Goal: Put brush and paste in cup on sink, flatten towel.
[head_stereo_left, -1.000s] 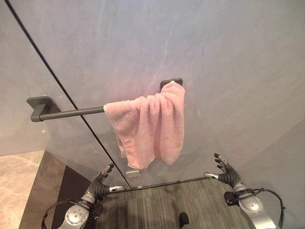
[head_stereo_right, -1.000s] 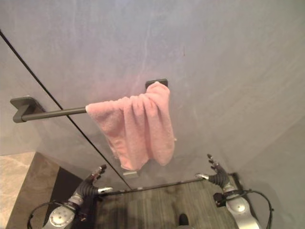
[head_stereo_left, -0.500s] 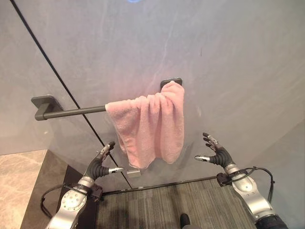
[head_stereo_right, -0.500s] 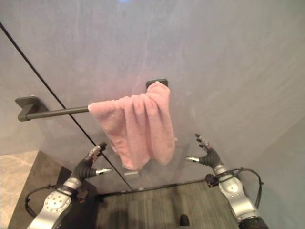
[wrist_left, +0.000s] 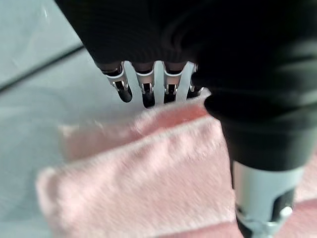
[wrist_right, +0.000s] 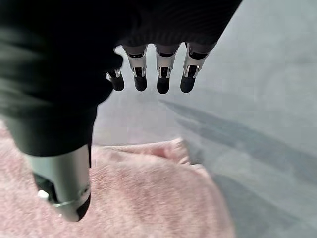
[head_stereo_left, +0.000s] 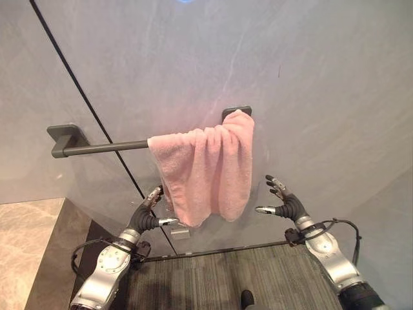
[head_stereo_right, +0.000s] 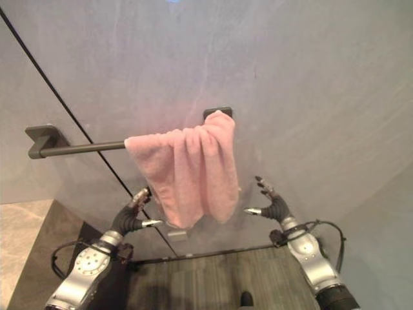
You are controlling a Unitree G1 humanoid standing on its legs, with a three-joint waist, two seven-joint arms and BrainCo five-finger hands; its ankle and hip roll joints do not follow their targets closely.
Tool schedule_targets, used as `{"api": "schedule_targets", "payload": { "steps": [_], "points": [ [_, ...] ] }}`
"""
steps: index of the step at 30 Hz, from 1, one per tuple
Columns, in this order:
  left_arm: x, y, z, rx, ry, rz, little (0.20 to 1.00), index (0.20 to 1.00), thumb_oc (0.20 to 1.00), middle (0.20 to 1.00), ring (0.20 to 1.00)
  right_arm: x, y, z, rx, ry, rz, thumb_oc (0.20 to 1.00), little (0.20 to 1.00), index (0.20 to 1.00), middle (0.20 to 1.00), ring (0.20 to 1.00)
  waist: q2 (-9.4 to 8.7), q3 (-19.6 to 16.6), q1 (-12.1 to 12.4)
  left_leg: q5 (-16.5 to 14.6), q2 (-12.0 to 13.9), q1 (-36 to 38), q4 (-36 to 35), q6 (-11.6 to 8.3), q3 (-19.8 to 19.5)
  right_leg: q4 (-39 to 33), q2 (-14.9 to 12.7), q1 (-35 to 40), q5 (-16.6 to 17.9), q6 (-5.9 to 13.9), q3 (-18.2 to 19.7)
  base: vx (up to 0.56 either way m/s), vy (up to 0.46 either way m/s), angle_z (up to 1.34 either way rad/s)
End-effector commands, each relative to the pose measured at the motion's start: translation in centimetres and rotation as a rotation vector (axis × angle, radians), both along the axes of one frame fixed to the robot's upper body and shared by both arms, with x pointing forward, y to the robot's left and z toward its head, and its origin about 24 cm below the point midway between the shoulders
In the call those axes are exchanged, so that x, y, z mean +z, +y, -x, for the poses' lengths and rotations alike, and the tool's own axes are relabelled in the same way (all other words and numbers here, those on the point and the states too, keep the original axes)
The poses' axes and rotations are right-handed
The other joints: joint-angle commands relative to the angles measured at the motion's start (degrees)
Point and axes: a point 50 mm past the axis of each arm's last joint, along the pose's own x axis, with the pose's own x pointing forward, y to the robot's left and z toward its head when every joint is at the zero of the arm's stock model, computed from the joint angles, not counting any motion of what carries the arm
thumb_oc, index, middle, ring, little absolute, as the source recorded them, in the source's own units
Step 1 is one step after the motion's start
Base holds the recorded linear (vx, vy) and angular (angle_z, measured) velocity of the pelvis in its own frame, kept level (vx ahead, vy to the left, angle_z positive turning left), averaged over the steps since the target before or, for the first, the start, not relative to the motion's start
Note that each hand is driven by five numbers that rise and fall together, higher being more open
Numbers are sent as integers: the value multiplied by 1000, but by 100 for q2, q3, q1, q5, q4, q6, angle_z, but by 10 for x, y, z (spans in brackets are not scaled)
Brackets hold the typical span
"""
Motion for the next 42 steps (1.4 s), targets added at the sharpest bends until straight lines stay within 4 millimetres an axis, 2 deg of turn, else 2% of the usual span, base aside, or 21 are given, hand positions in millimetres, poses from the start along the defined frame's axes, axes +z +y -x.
{"api": "schedule_targets", "payload": {
  "steps": [1,7,9,22,23,24,25,26,27,29,30,31,32,42],
  "points": [
    [27,3,-16,9,-131,24,1000,1000,1000,1000,1000,24,19,-19,20,-111,-91,1000,1000,1000,1000,1000,-431,-117,67,-134,318,168,42,-122,148,34,-672,-276,506,421,-194,0,0,0],
    [27,3,-16,10,-129,27,1000,1000,1000,1000,1000,24,19,-20,18,-112,-91,1000,1000,1000,1000,1000,-430,-115,68,-132,319,171,42,-122,151,34,-668,-275,504,421,-191,0,0,0],
    [28,-1,-19,19,-134,51,1000,1000,1000,1000,1000,23,31,-28,31,-83,-149,1000,1000,1000,1000,1000,-427,-122,105,-147,315,211,42,-112,174,34,-668,-252,483,409,-170,37,-5,-1],
    [29,-9,-26,21,-133,74,1000,1000,1000,1000,1000,28,56,-38,107,-67,-188,1000,1000,1000,1000,1000,-443,-146,179,-152,302,205,42,-112,141,34,-673,-198,451,381,-225,1,0,0],
    [29,-10,-26,17,-130,74,1000,1000,1000,1000,1000,28,60,-39,123,-58,-198,730,730,730,730,730,-453,-143,195,-147,304,198,42,-114,130,34,-670,-194,449,377,-231,0,0,0],
    [29,-10,-26,17,-130,74,1000,1000,1000,1000,1000,28,60,-39,123,-58,-198,730,730,730,730,730,-454,-141,193,-147,304,197,42,-114,129,34,-670,-195,449,377,-232,0,0,0],
    [28,-10,-26,16,-127,75,689,689,689,689,689,29,62,-39,132,-56,-203,614,614,614,614,614,-459,-141,203,-144,304,193,42,-115,122,34,-666,-194,448,373,-233,0,0,0],
    [29,-10,-26,15,-127,76,586,586,586,586,586,30,64,-40,140,-57,-208,504,504,504,504,504,-461,-140,210,-141,307,189,42,-117,123,34,-667,-195,447,373,-239,0,0,0],
    [29,-10,-26,14,-125,78,529,529,529,529,529,30,65,-40,147,-53,-212,413,413,413,413,413,-462,-140,215,-140,305,184,42,-118,116,34,-668,-196,447,370,-241,0,0,0],
    [28,-10,-26,15,-123,81,498,498,498,498,498,30,67,-40,156,-50,-217,325,325,325,325,325,-466,-138,219,-135,303,173,42,-118,108,34,-669,-194,446,367,-254,0,0,0],
    [27,-11,-26,14,-117,84,344,344,344,344,344,31,69,-41,168,-47,-230,250,250,250,250,250,-472,-129,230,-132,298,165,42,-117,97,34,-676,-190,448,364,-275,0,0,0],
    [27,-11,-26,15,-116,84,256,256,256,256,256,31,69,-41,171,-45,-232,200,200,200,200,200,-474,-124,232,-129,298,160,42,-117,91,34,-677,-188,447,366,-283,0,0,0],
    [27,-10,-25,16,-113,85,203,203,203,203,203,32,70,-41,178,-46,-236,200,200,200,200,200,-478,-119,242,-127,298,155,42,-114,81,34,-680,-189,450,367,-290,0,0,0],
    [13,2,-16,74,-48,102,200,200,200,200,200,30,68,-39,161,-38,-273,200,200,200,200,200,-488,-76,319,-118,276,102,42,-97,-26,34,-716,-116,433,359,-386,1,5,9]
  ]
}}
